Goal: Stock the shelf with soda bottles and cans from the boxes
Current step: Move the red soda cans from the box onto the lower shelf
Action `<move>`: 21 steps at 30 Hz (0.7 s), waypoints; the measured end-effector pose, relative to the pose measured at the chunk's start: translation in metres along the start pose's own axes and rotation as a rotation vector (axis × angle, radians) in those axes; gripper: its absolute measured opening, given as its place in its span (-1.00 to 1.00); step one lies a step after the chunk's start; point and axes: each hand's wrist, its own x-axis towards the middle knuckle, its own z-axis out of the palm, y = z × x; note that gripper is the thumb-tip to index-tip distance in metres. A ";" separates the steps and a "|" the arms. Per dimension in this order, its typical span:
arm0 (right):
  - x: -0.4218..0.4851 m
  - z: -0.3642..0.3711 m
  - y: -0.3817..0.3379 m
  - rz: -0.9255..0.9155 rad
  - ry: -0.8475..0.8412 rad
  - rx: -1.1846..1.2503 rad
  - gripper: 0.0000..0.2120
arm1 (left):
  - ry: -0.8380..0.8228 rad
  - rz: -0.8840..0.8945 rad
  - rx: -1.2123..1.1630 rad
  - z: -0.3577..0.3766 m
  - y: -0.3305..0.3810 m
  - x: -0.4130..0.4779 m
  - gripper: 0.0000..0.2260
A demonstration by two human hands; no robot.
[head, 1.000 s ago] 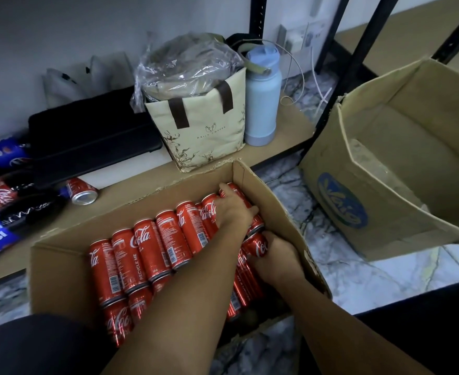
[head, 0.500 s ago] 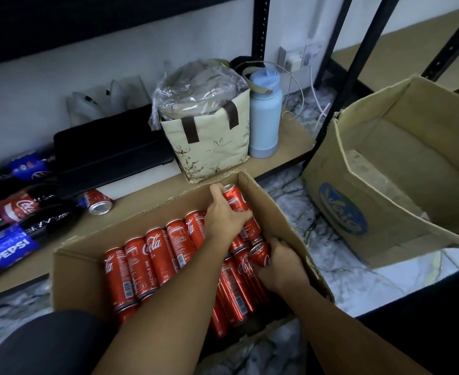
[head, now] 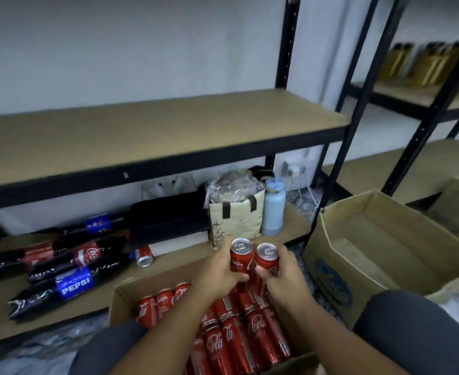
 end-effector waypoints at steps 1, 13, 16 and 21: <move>0.002 -0.008 -0.015 -0.044 -0.001 0.045 -0.53 | 0.014 0.026 -0.017 -0.011 0.007 -0.003 -0.29; 0.054 -0.122 -0.191 -0.351 0.030 0.222 -0.39 | 0.303 0.320 -0.171 -0.154 0.145 -0.007 -0.41; 0.076 -0.133 -0.223 -0.406 0.070 0.215 -0.43 | 0.368 0.378 -0.221 -0.181 0.171 0.011 -0.39; 0.132 -0.130 -0.254 -0.404 0.109 0.233 -0.53 | 0.452 0.379 -0.221 -0.205 0.193 0.065 -0.43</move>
